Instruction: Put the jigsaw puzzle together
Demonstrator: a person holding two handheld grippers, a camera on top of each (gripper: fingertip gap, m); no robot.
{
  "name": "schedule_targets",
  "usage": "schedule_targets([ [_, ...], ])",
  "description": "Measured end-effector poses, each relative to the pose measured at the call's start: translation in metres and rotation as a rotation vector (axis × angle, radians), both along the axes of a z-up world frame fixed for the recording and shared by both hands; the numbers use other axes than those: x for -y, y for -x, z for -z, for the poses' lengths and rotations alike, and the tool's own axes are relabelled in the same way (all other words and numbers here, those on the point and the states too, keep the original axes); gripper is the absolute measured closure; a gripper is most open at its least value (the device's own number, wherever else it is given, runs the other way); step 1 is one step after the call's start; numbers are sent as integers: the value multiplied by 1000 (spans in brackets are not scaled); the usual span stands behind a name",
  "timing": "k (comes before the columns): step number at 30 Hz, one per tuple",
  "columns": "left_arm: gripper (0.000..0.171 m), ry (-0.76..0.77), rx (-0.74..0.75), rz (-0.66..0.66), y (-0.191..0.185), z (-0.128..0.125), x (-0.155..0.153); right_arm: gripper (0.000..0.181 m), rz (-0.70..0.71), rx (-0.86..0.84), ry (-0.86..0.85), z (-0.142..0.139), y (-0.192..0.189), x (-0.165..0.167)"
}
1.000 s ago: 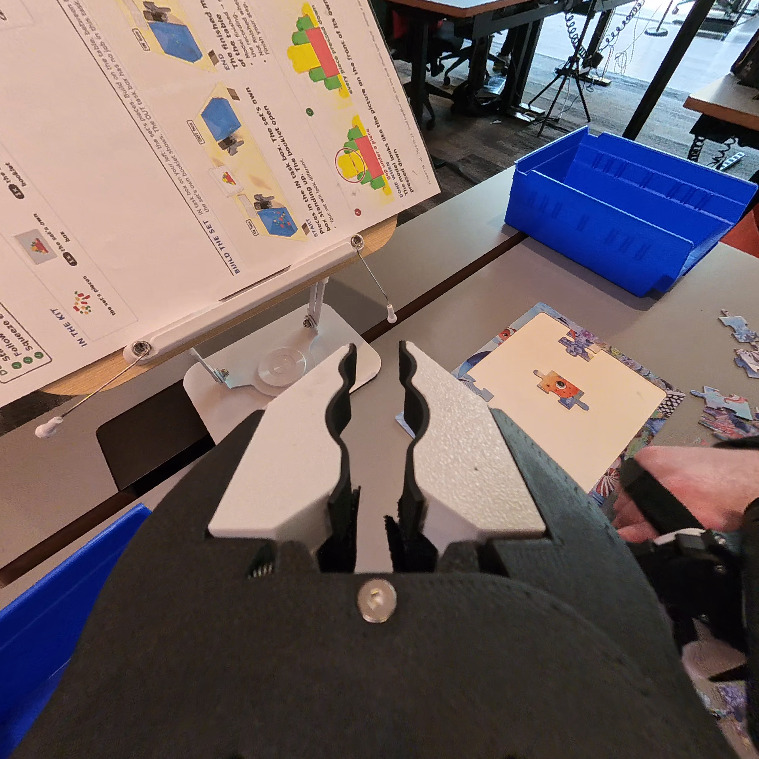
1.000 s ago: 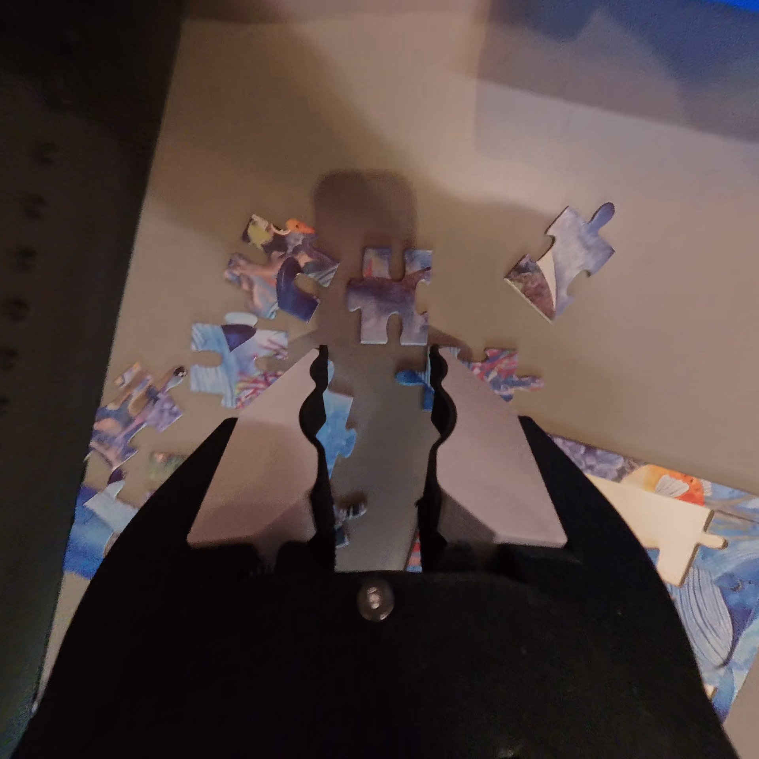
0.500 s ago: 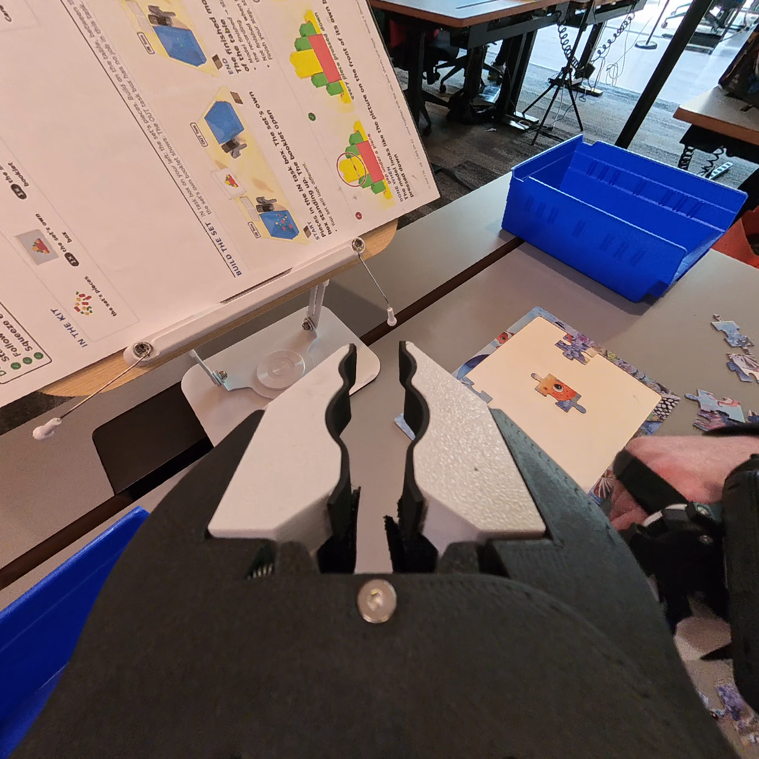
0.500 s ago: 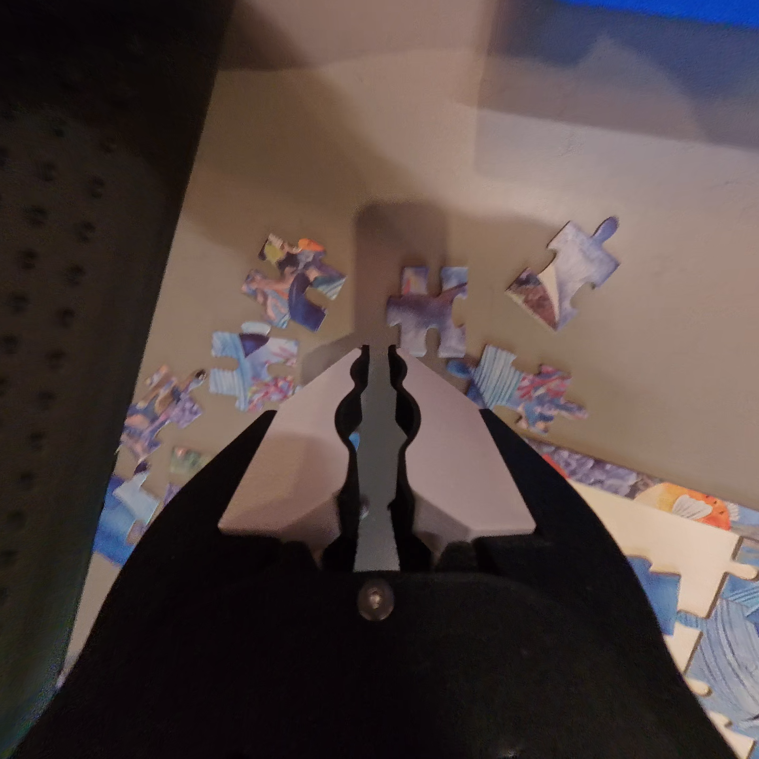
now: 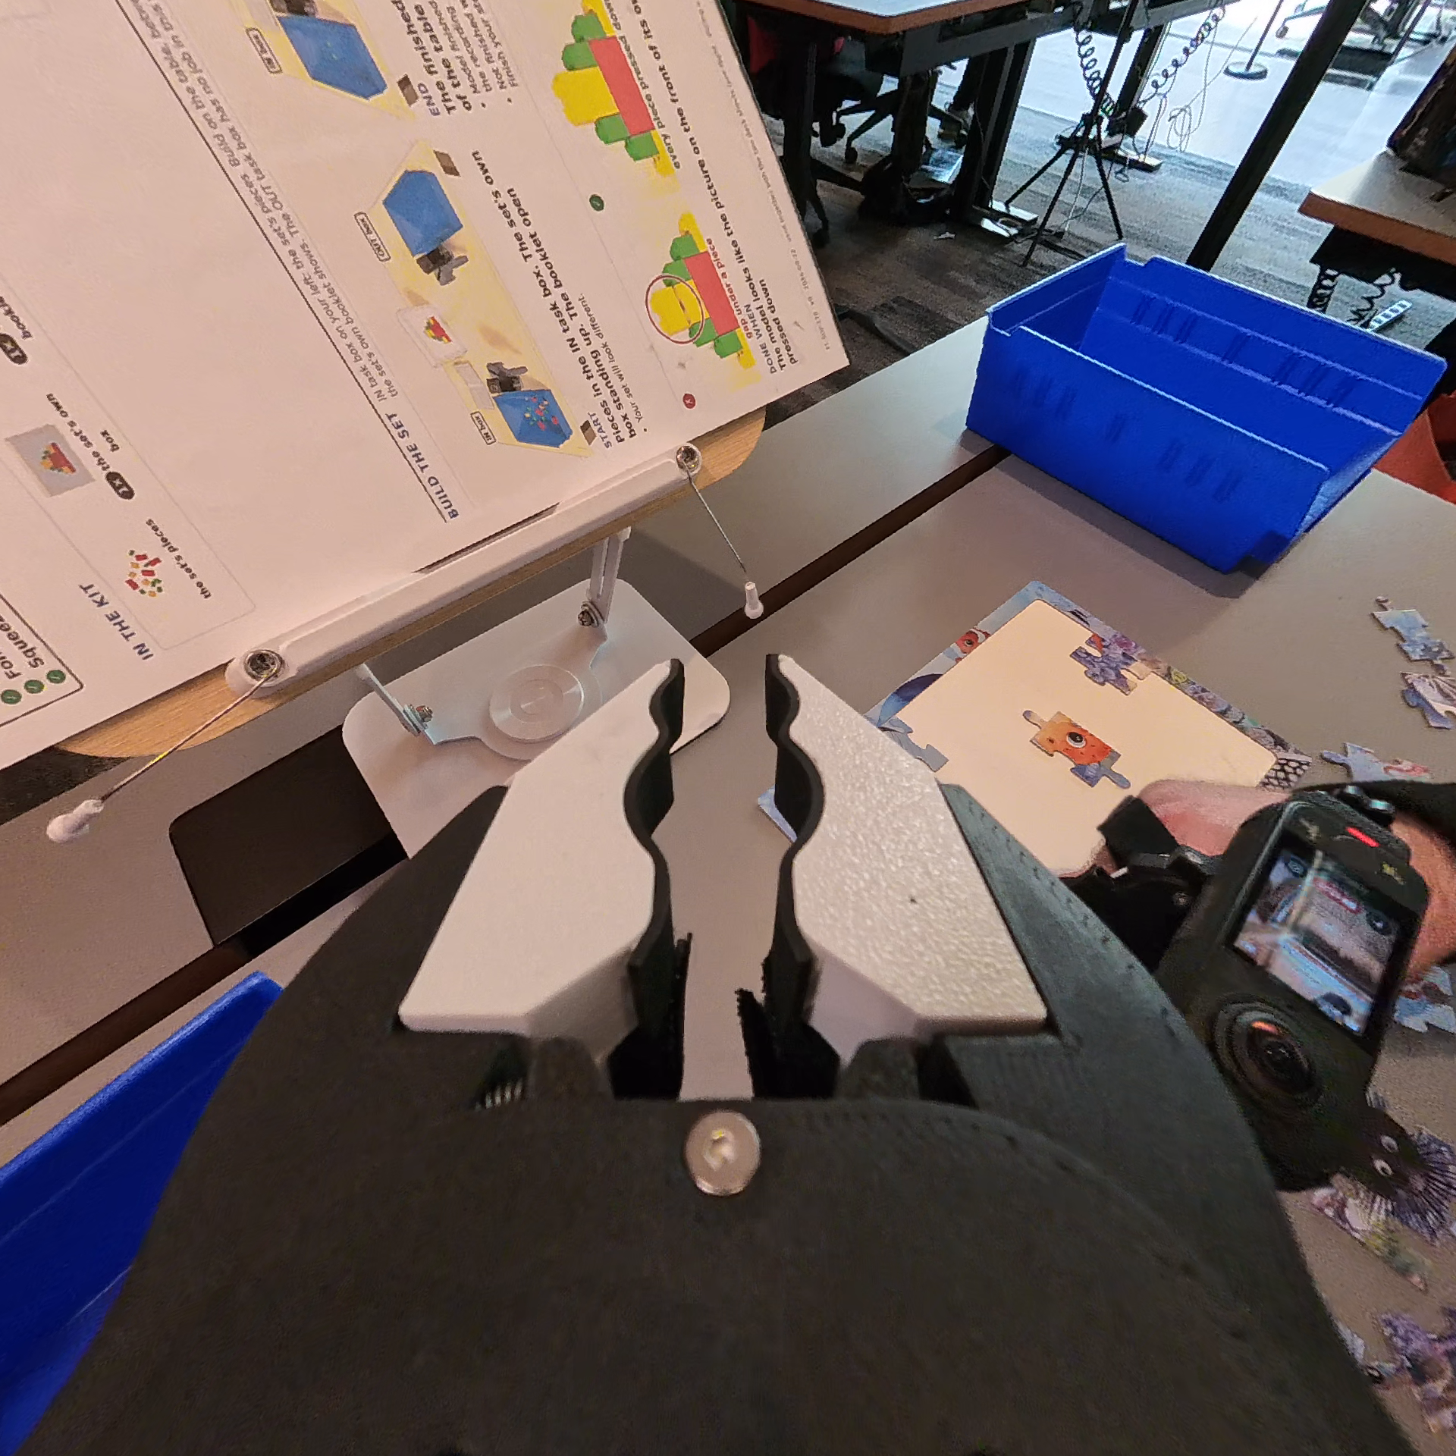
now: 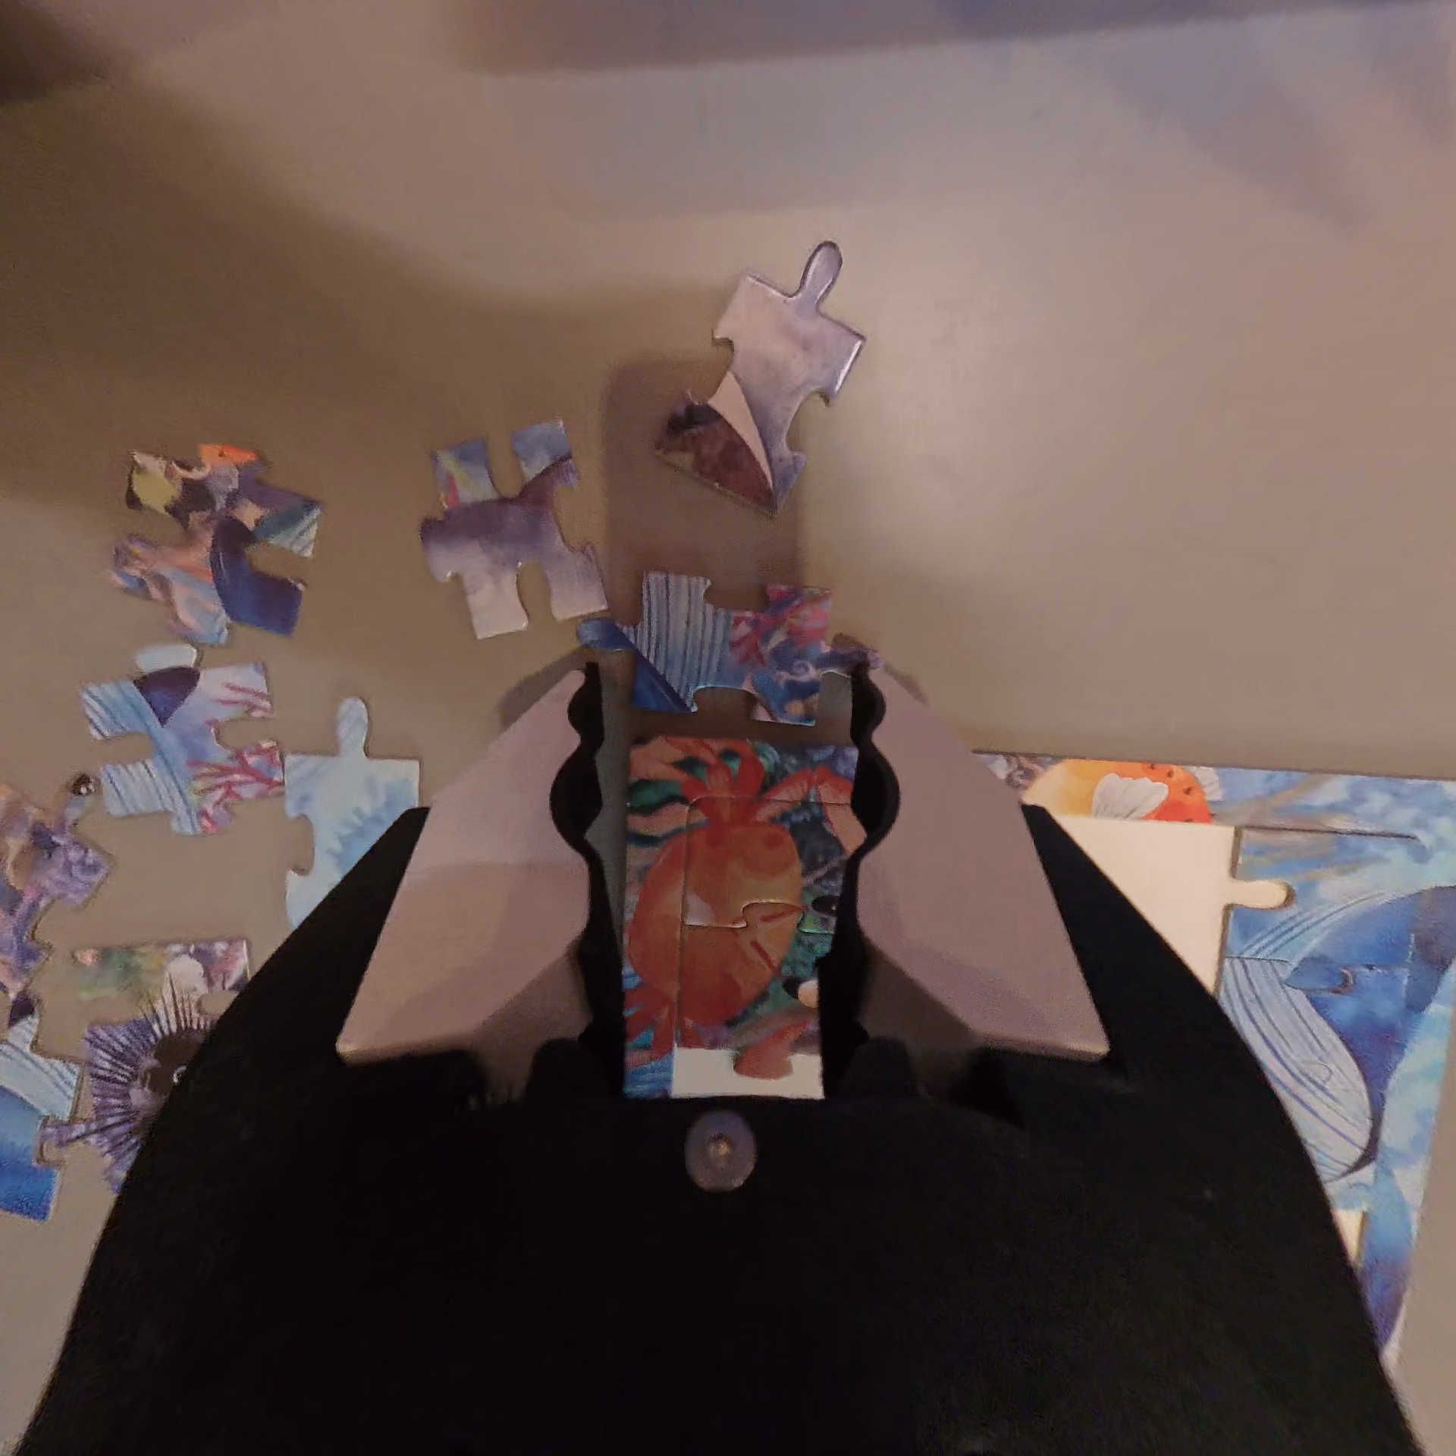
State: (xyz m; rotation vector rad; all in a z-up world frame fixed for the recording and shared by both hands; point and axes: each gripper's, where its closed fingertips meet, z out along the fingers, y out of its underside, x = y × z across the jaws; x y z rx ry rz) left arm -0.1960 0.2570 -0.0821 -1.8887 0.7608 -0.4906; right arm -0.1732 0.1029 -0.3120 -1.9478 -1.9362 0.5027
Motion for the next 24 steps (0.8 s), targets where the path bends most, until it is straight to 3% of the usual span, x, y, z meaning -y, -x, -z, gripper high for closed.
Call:
schedule_targets([
  [3,152,4,6,-3,2,1,-2,137,18,-16,4,0,2,2],
  [12,152,-4,1,1,1,-2,1,137,32,-104,22,-12,-6,10],
  [15,152,-6,16,-2,4,-4,1,137,47,-130,-17,-35,-38,2],
  [18,152,9,24,5,3,0,-2,137,106,-117,-82,-55,-91,-30],
  [21,152,35,4,18,-6,12,-4,137,166,-45,-158,-59,-141,-71],
  [24,153,68,-28,34,-17,29,-7,137,167,-26,-157,-56,-158,-94],
])
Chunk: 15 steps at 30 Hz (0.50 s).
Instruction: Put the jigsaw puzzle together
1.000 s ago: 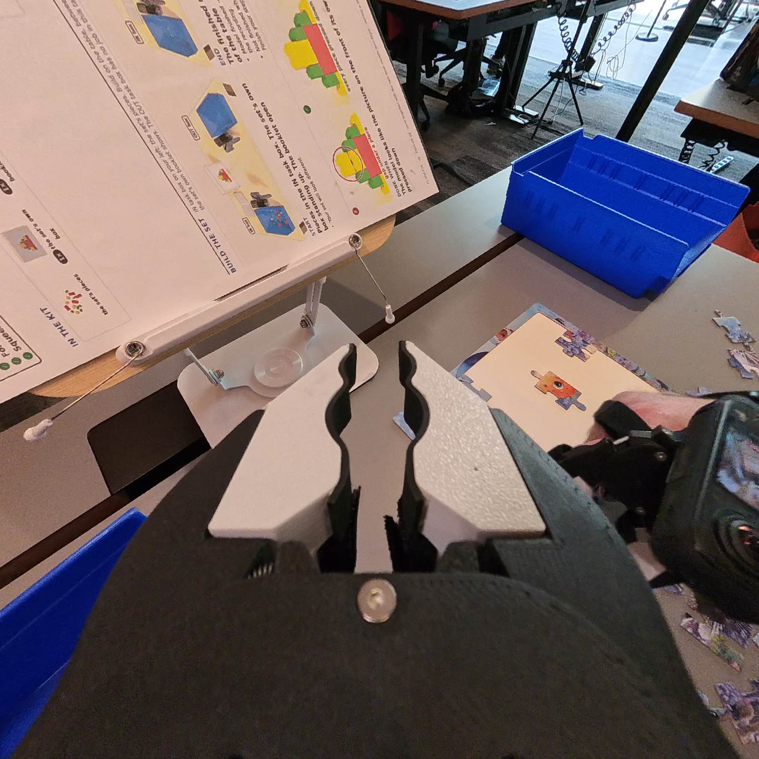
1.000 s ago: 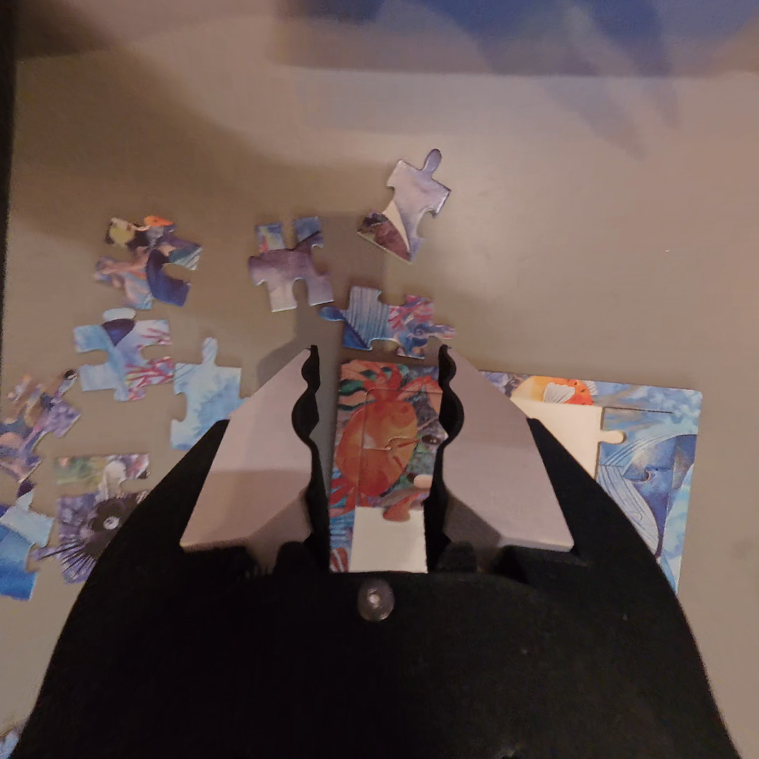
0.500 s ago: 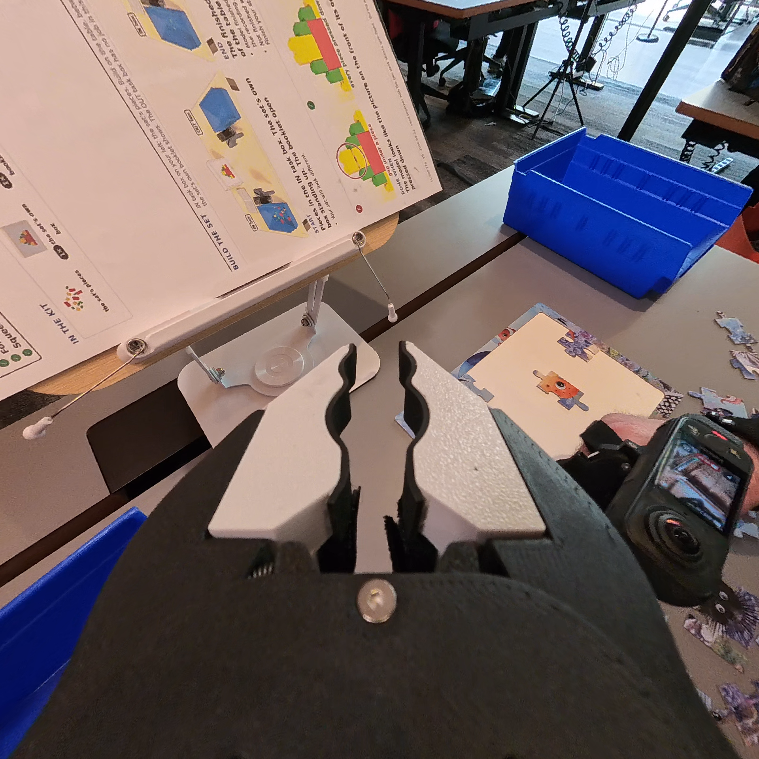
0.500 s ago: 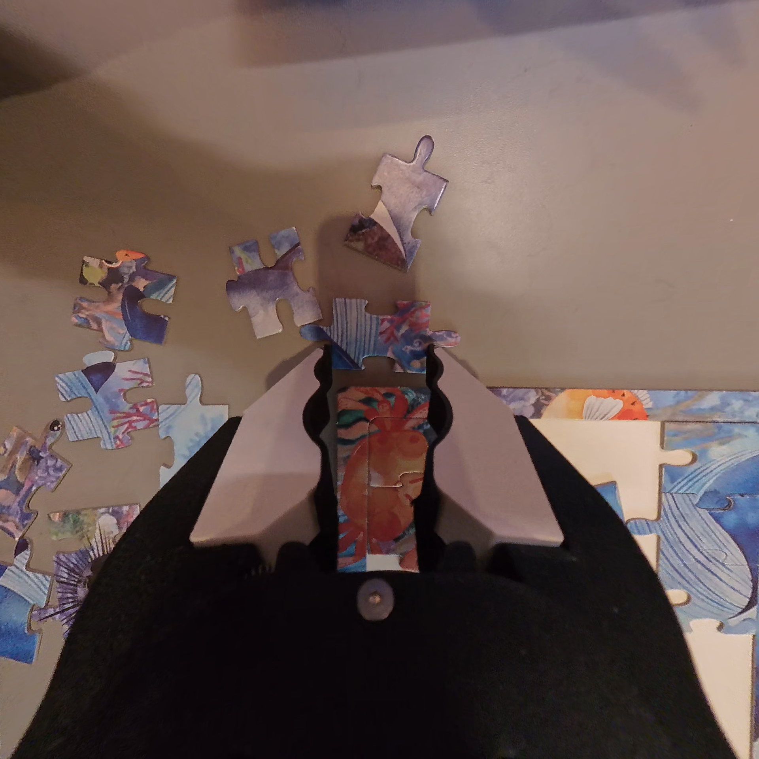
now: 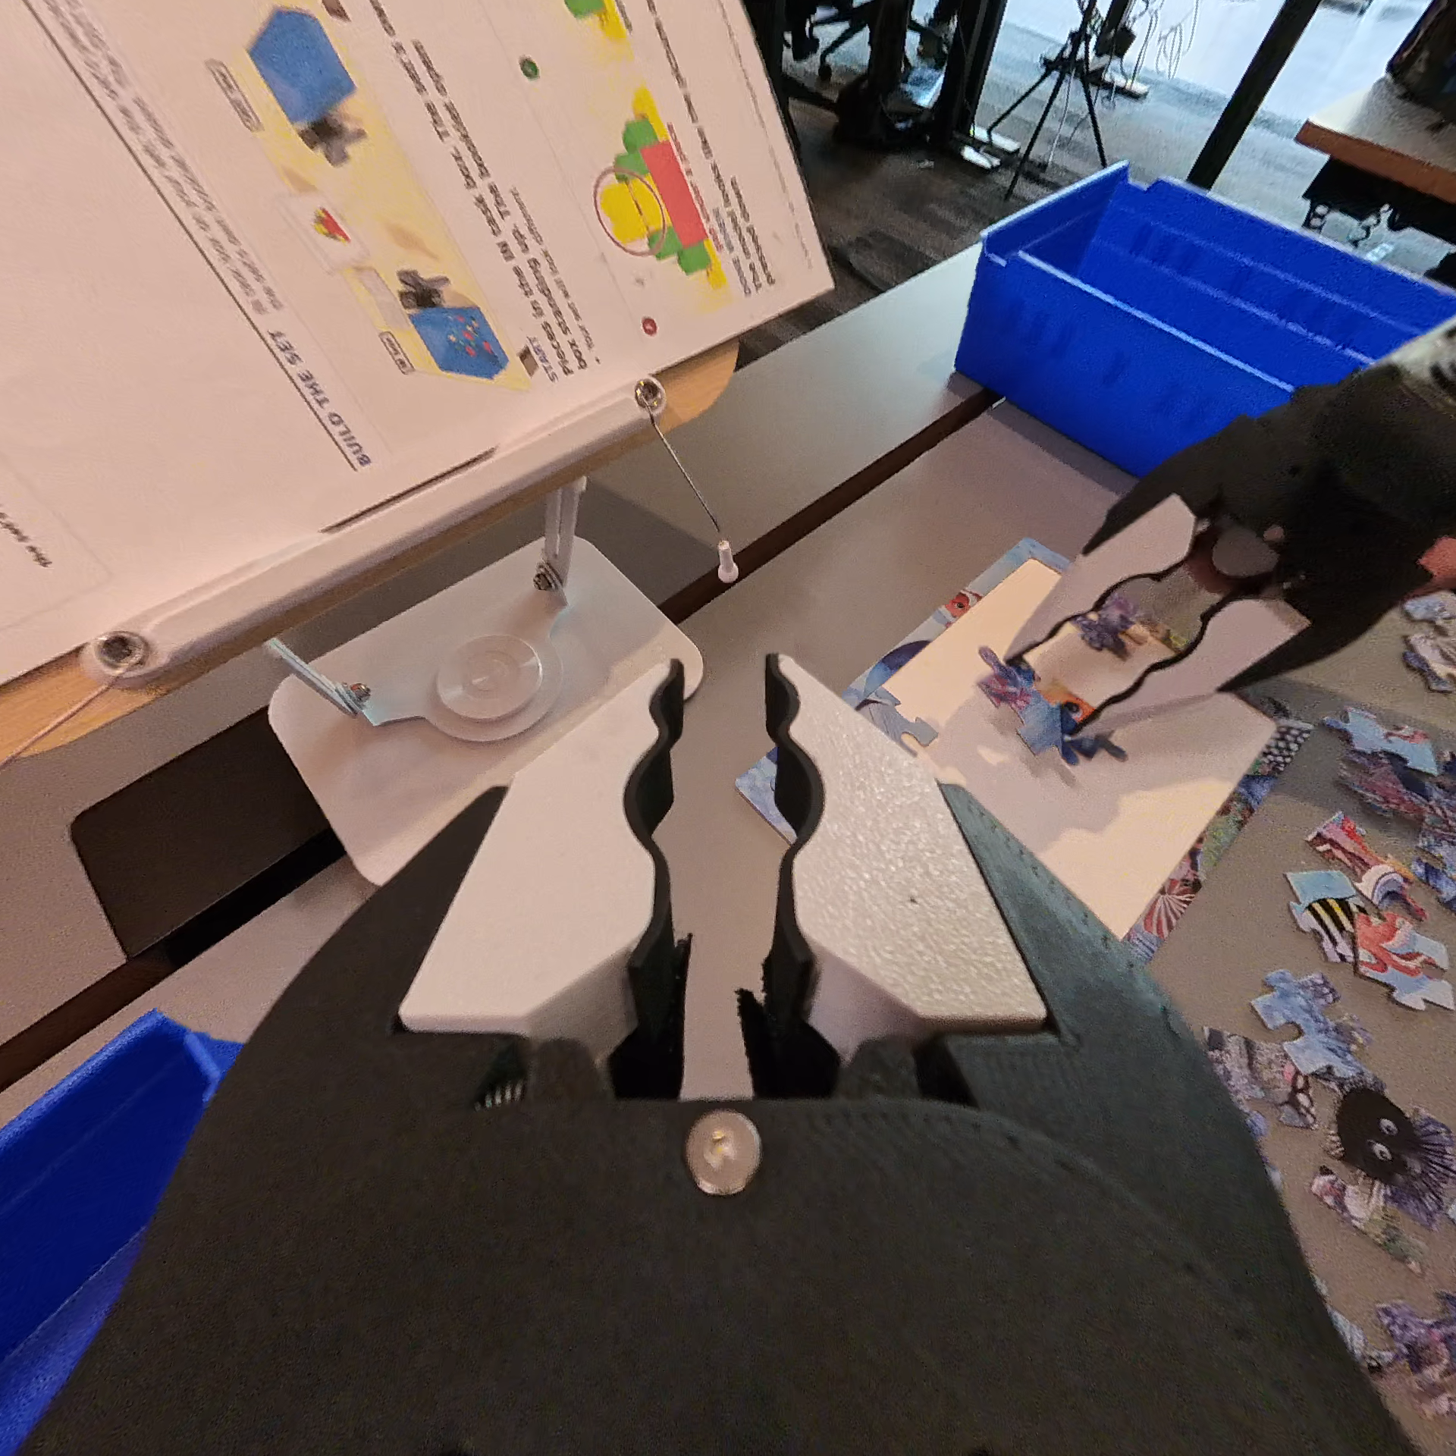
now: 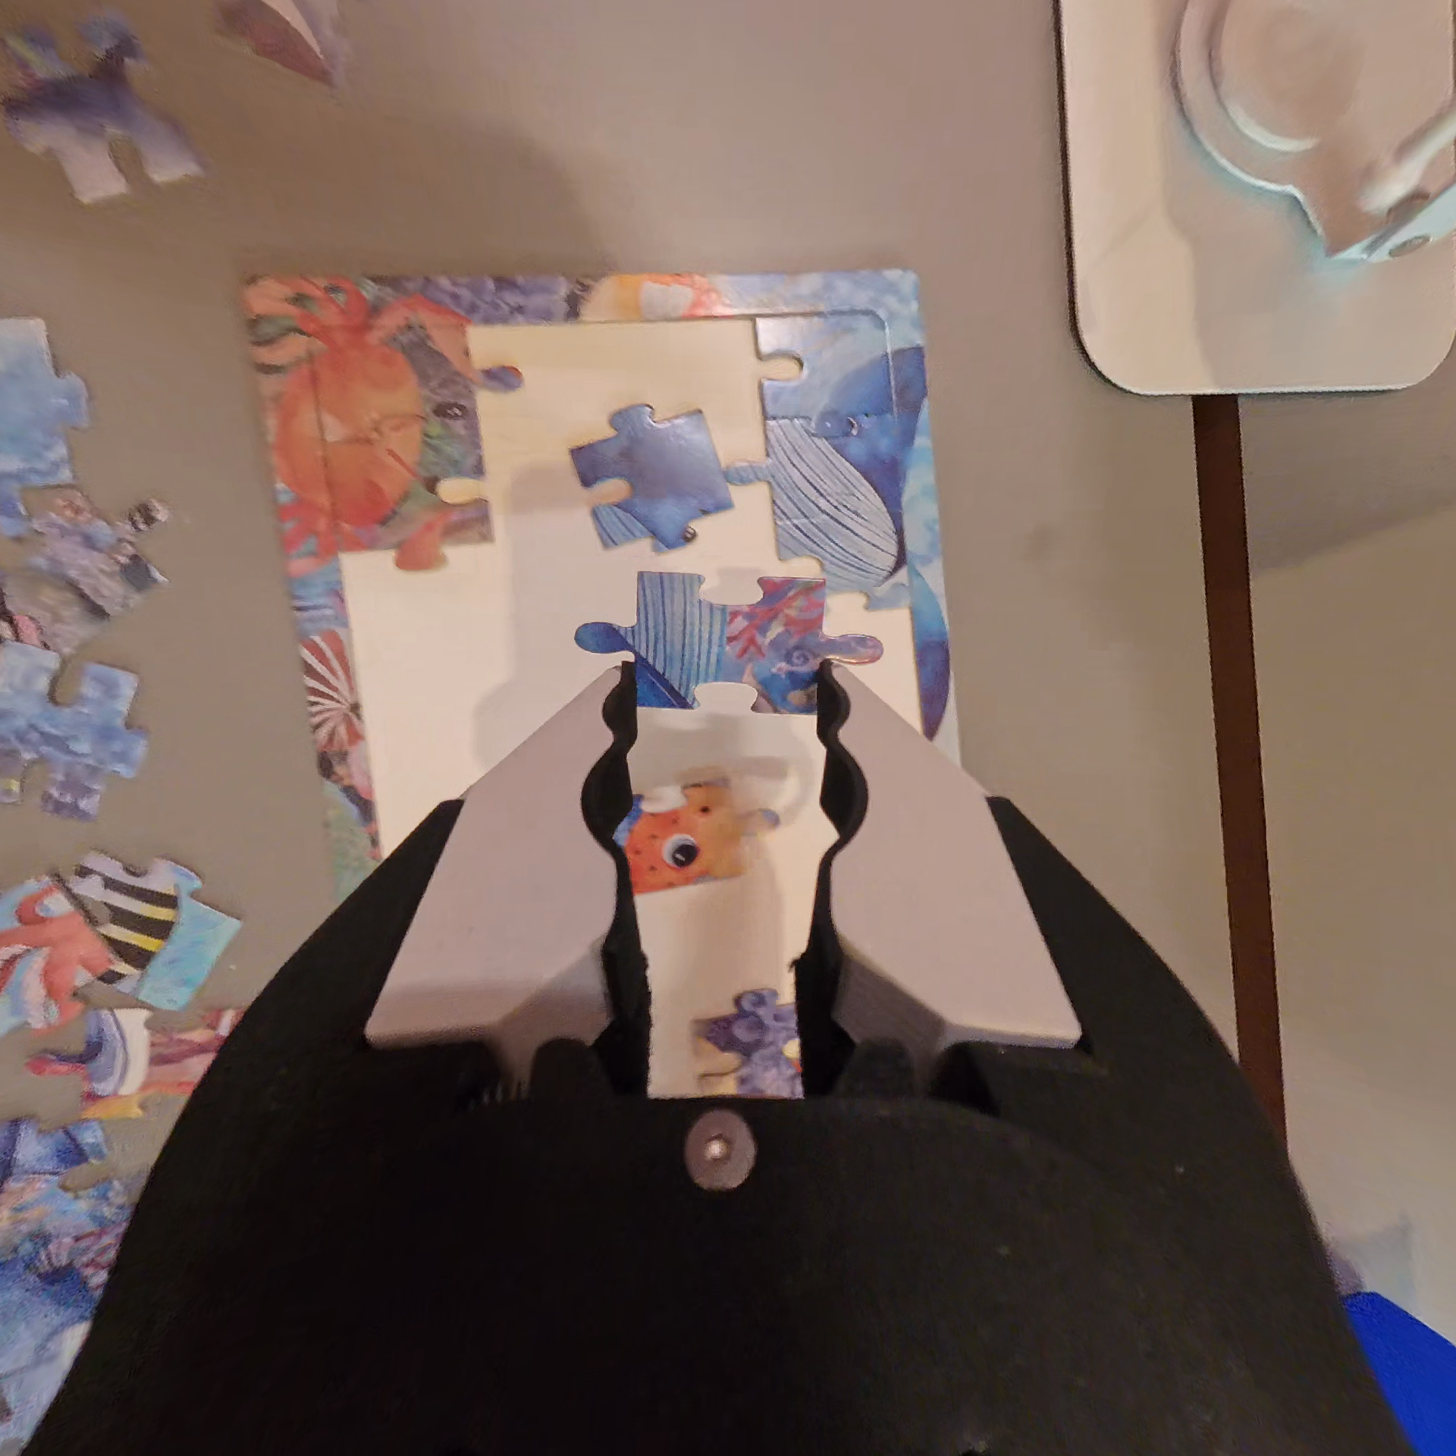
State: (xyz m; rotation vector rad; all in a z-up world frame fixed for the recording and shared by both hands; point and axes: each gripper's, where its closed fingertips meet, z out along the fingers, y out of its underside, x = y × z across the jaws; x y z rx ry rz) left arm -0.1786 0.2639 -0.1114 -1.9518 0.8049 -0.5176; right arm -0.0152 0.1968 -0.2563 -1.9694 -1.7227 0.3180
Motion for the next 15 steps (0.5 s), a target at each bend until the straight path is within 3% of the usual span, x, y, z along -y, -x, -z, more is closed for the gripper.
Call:
schedule_targets([
  [9,151,92,-110,36,-25,52,-9,137,-81,140,-61,28,6,-24],
  [15,144,247,-33,222,-78,91,13,137,-14,-37,-195,-11,14,-34],
])
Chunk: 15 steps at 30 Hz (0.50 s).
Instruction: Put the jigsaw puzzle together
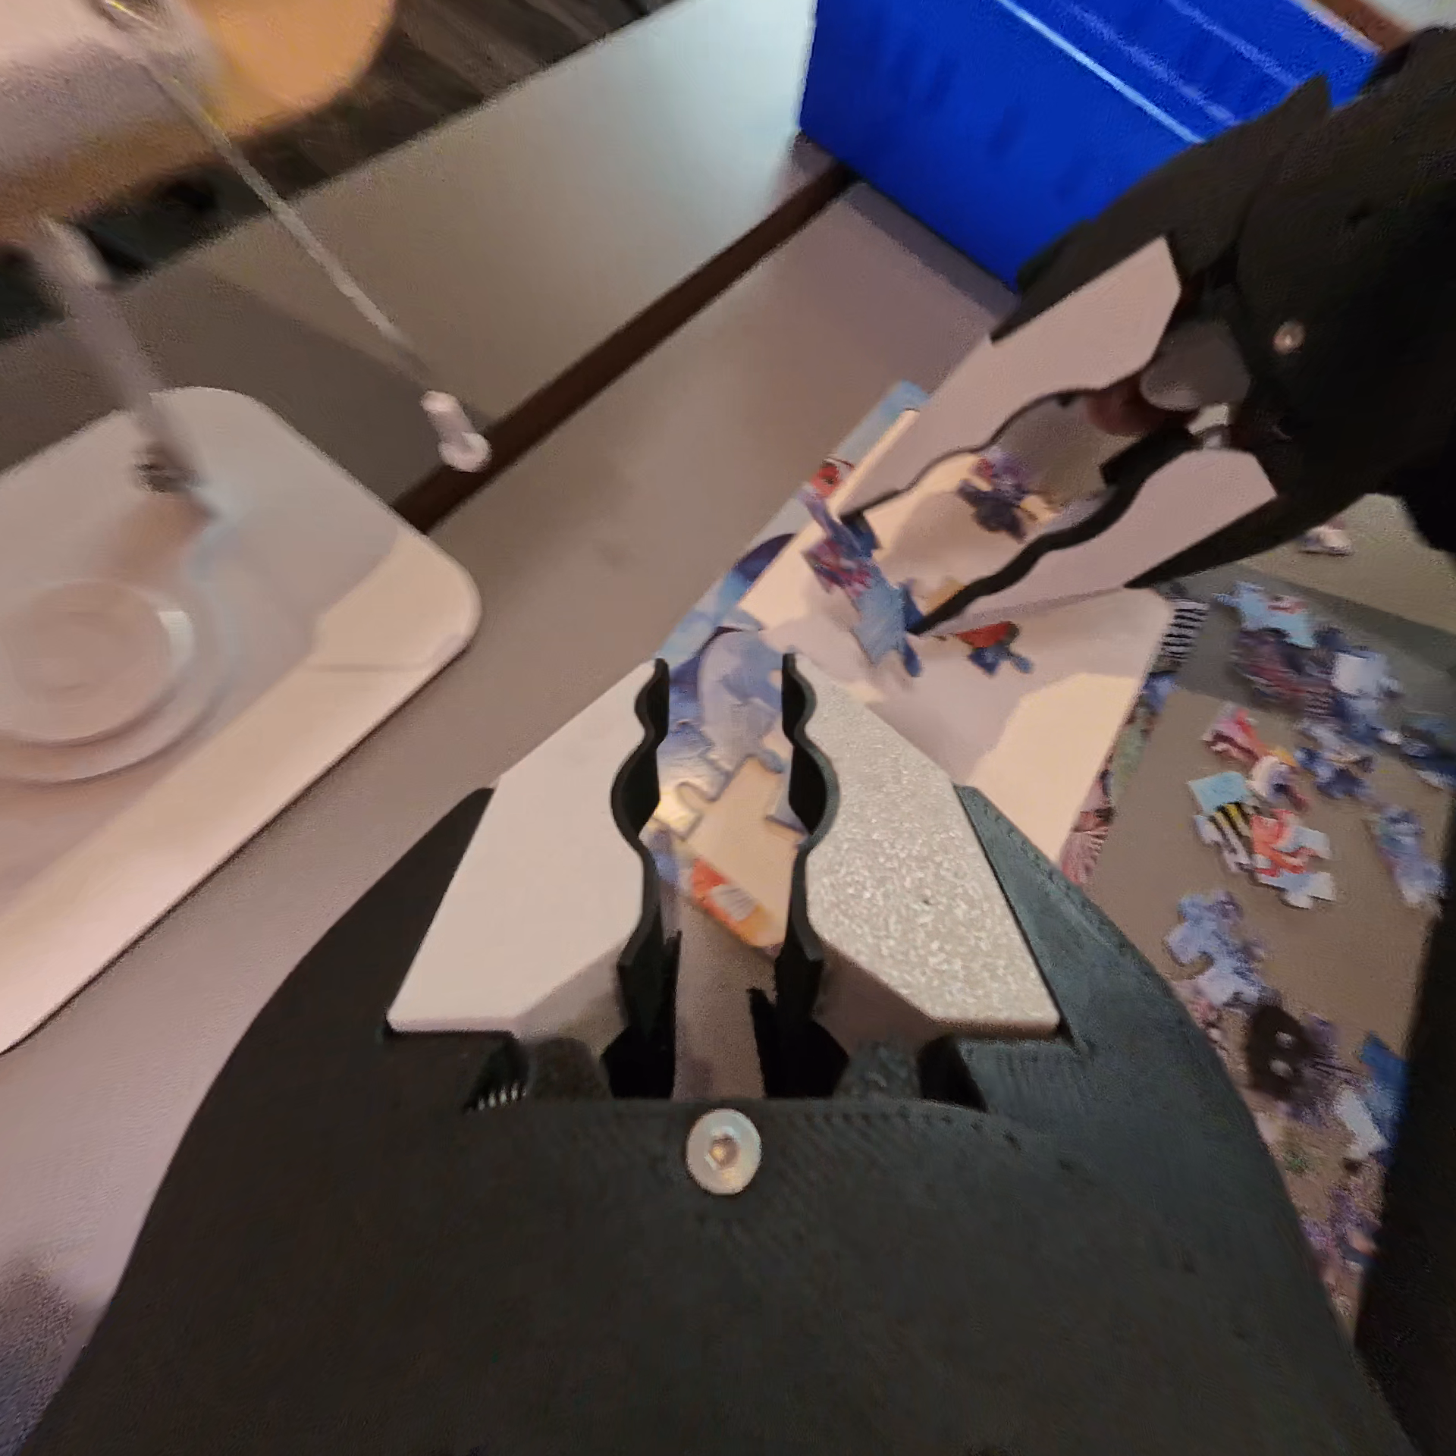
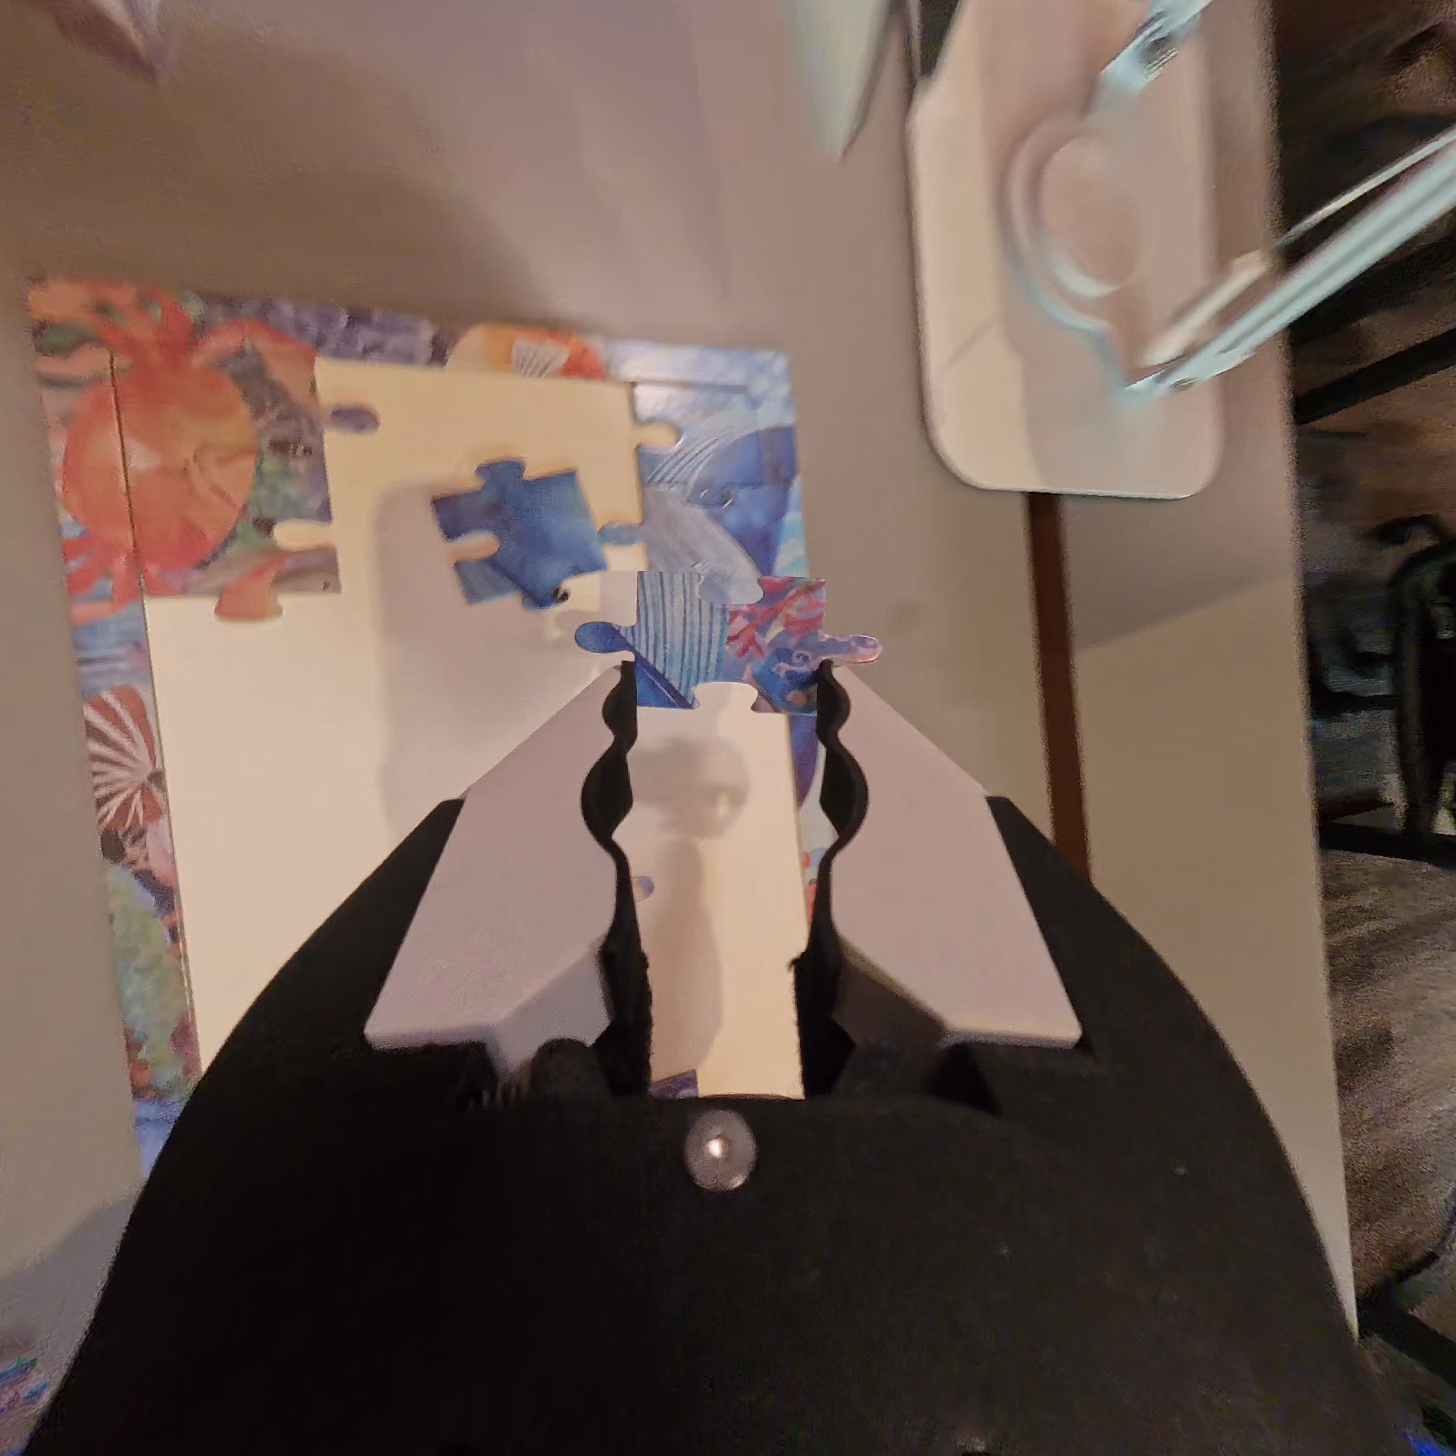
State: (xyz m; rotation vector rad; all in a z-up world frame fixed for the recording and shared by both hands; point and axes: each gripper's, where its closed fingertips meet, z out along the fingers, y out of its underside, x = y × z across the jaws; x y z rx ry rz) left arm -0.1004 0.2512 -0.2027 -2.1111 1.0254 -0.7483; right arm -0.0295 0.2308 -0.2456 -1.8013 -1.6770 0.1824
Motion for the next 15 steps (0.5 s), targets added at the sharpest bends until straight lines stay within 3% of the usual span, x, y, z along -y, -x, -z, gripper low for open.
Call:
schedule_targets([
  [3,142,125,139,124,-38,12,22,137,39,-151,-104,-35,2,-4],
  [6,142,215,300,215,-67,6,42,138,68,-263,-177,-64,2,-2],
  [7,138,221,355,230,-75,1,46,166,51,-281,-206,-71,2,2],
  [8,139,231,414,245,-81,-6,49,177,17,-303,-241,-79,4,7],
  [10,142,264,486,283,-90,-15,58,178,13,-301,-266,-85,5,12],
  [15,151,233,423,262,-76,-6,51,181,13,-263,-217,-77,-2,14],
])
